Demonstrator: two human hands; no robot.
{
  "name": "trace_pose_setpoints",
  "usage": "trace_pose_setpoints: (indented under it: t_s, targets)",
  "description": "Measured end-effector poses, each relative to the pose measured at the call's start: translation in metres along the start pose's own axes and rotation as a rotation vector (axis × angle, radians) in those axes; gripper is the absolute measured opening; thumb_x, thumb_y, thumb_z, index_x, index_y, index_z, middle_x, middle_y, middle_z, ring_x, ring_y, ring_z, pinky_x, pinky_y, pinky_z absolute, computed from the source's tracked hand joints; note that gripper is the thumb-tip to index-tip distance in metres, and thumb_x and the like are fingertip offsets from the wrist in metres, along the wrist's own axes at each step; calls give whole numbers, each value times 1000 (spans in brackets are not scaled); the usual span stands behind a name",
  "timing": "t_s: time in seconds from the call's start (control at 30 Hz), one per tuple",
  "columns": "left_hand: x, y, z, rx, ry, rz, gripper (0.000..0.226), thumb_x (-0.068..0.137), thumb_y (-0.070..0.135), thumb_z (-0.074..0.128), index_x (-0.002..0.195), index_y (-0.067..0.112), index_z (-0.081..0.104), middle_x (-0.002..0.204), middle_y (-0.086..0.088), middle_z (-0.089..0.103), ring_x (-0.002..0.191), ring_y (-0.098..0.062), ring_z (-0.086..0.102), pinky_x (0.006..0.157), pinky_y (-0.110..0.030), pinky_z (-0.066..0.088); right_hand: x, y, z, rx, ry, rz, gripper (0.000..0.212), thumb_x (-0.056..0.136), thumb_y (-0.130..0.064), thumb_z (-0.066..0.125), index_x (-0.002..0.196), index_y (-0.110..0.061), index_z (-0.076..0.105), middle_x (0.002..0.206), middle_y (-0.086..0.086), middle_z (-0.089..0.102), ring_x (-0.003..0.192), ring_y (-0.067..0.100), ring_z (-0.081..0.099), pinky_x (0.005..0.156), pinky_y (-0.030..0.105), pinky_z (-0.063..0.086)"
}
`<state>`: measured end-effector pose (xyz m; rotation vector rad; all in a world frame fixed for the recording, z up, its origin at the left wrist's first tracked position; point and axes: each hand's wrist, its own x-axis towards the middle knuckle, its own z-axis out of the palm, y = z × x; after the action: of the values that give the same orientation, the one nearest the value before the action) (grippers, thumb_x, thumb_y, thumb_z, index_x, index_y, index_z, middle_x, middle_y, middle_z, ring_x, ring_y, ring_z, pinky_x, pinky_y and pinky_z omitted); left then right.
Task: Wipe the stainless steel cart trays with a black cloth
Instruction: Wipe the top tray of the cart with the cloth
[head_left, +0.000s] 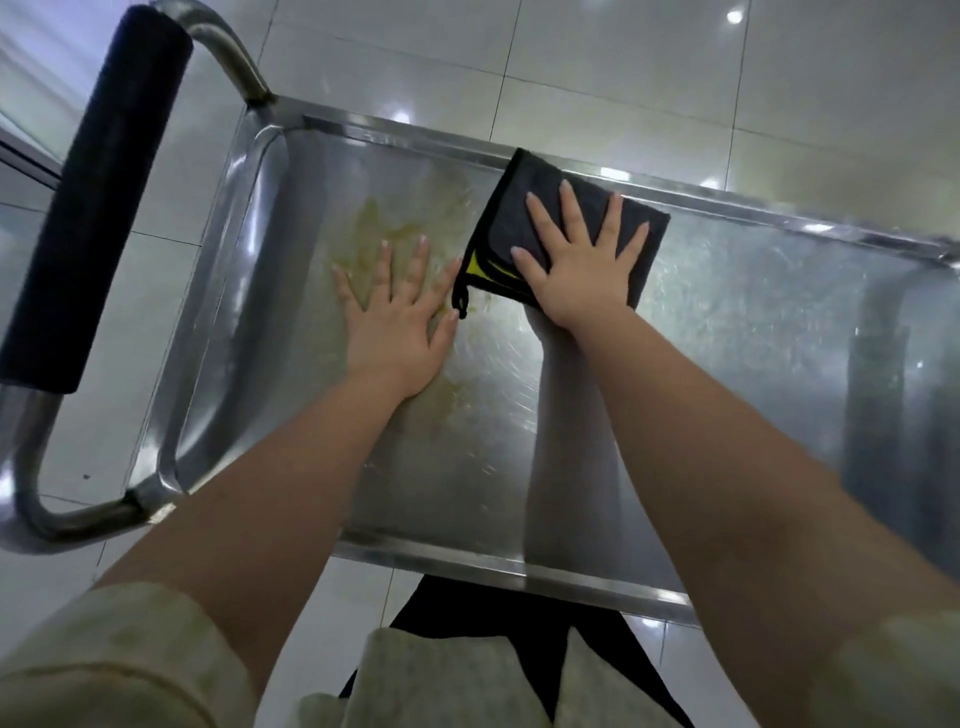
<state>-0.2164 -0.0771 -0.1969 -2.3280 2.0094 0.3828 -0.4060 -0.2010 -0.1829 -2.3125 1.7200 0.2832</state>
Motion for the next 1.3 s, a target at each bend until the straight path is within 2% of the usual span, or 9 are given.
trace_pose_setpoints:
  t_s: [0.1, 0.27, 0.37, 0.5, 0.63, 0.73, 0.97, 1.17, 1.3]
  targets:
    - [1, -2, -1, 2, -15, 5, 57, 96, 59, 6, 151, 51, -9, 163, 10, -15, 150, -27, -15, 111, -70, -6, -15, 44, -1, 32, 3, 22, 67, 87, -79, 13, 148, -57, -2, 162, -18, -8, 148, 36, -14, 111, 64, -12]
    - [1, 4, -4, -17, -29, -9, 58, 98, 57, 14, 152, 50, -3, 164, 9, -13, 150, -29, -14, 111, -70, -4, -71, 159, 2, 99, 9, 426, 71, 82, -83, 8, 147, -58, -3, 163, -17, -8, 149, 35, -11, 114, 66, -7]
    - [0, 5, -5, -1, -31, -8, 58, 99, 56, 14, 152, 49, -6, 163, 9, -14, 149, -30, -16, 110, -71, -4, -69, 154, -2, 150, -2, 548, 73, 83, -79, 10, 150, -53, -3, 163, -15, -11, 148, 37, -14, 112, 69, -5]
    - [1, 1, -4, 2, -26, -11, 57, 99, 56, 13, 152, 50, -8, 163, 10, -15, 149, -29, -16, 110, -72, -5, -46, 62, 4, 71, 25, 197, 67, 90, -70, 26, 151, -52, 3, 163, -16, -7, 148, 38, -13, 111, 66, -10]
    - [1, 0, -2, 12, -24, -7, 59, 97, 54, 12, 152, 49, -9, 164, 10, -13, 150, -29, -13, 109, -73, -3, -50, -9, 11, -42, -17, -161, 69, 85, -75, 14, 150, -53, 0, 163, -17, -4, 148, 36, -15, 112, 65, -12]
    - [2, -1, -1, -5, -18, -5, 57, 97, 56, 12, 151, 51, -6, 164, 11, -12, 150, -28, -13, 109, -72, -6, -53, 30, 6, 6, -25, -125, 69, 84, -79, 15, 147, -57, -3, 162, -20, -6, 149, 32, -14, 113, 63, -13]
    - [4, 0, 1, -17, -23, 4, 58, 97, 57, 12, 151, 51, -7, 163, 10, -14, 150, -29, -14, 109, -73, -6, -143, 128, 21, 91, -19, 397, 71, 83, -79, 2, 148, -54, -9, 163, -15, -13, 147, 36, -16, 112, 68, -8]
    - [5, -1, 1, -29, -14, 3, 58, 97, 55, 19, 151, 51, -2, 164, 10, -10, 150, -30, -11, 110, -72, -9, -160, 0, 46, -36, -7, -73, 69, 90, -73, 12, 152, -48, -4, 163, -11, -9, 146, 42, -18, 109, 70, -11]
    - [5, -1, 2, -13, -19, 7, 58, 96, 56, 17, 151, 52, -4, 164, 10, -11, 150, -29, -12, 110, -71, -10, -160, 0, 44, -55, 16, -216, 69, 89, -74, 19, 152, -50, 6, 163, -14, 4, 149, 36, -9, 111, 68, -9]
